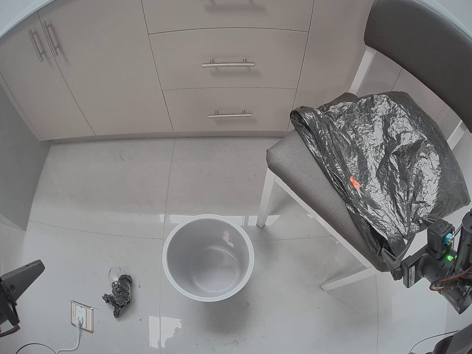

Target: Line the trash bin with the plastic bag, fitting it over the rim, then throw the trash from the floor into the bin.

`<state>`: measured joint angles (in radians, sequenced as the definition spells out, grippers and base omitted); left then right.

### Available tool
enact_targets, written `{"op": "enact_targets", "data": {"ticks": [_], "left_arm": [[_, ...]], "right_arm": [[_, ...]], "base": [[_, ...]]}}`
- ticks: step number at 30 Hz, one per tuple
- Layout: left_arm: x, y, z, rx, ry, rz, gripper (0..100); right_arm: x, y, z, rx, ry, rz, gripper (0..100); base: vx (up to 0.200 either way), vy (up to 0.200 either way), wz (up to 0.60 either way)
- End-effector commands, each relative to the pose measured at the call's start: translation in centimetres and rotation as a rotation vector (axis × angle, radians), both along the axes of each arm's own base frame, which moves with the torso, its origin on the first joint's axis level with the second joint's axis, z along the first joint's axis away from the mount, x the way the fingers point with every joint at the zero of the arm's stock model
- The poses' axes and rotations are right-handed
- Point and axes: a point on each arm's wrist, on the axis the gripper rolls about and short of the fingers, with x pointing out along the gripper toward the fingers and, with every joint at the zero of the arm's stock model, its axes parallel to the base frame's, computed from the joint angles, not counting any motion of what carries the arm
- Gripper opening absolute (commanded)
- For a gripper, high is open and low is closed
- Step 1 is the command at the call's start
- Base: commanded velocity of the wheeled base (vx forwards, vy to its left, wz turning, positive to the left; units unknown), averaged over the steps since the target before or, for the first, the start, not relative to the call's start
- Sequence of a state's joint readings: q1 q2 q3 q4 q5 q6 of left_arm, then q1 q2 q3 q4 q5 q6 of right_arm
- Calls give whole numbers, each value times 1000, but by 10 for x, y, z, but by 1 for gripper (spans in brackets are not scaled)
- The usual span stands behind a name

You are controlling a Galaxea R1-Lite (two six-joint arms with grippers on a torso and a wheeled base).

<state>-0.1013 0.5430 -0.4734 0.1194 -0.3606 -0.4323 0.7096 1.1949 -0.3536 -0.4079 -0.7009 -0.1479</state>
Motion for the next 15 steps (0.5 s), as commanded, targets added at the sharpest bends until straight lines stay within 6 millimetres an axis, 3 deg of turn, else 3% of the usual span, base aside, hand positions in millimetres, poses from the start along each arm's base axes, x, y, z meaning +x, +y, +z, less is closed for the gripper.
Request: {"op": "enact_targets", "data": {"ticks": [1,15], "left_arm": [[1,0,-1,0,4,-1,0],[0,0,0,-1,0,-4,0]], "right_arm": [[6,5,-6,-35,26,-16,100],[15,11,-7,-75,26,-74,100]], "base": [[0,0,0],[0,0,0]]}}
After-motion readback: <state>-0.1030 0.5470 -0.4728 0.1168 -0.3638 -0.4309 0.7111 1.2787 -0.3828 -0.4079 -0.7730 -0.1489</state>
